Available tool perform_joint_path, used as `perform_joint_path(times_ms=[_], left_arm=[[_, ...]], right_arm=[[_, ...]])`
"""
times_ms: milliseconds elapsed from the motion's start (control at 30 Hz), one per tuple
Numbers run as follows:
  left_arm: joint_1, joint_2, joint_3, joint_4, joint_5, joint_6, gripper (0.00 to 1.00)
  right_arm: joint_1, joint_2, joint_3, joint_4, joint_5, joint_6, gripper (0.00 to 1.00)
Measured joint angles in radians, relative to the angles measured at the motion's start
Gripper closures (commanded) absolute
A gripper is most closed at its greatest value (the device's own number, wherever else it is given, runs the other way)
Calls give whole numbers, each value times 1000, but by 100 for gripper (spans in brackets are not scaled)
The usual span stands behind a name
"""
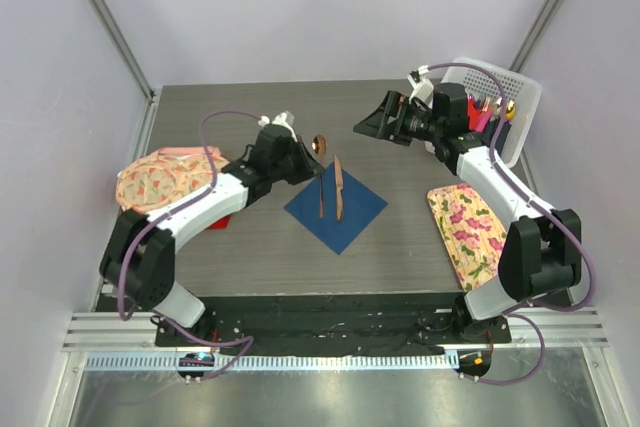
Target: Place the utensils on the paper napkin and roll it up
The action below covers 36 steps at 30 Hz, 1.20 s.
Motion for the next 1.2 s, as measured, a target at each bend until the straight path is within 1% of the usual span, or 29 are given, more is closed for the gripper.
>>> perform_joint_path(times_ms=[133, 233, 433, 533, 733, 1200], left_arm=[[-56, 116, 39, -84, -71, 42, 100], [-76, 193, 67, -127, -99, 60, 100], [-75, 292, 128, -136, -141, 89, 100], [-74, 330, 162, -130, -160, 92, 100], [-74, 386, 201, -114, -182, 89, 100], [-74, 474, 275, -95, -183, 80, 100]], right_arm=[[2, -9, 30, -135, 101, -155, 0], [3, -9, 74, -233, 215, -282, 0], [3, -9, 154, -315, 347, -411, 0], [3, -9, 170, -327, 373, -437, 0], [3, -9, 172, -352, 372, -449, 0], [3, -9, 156, -362, 356, -447, 0]])
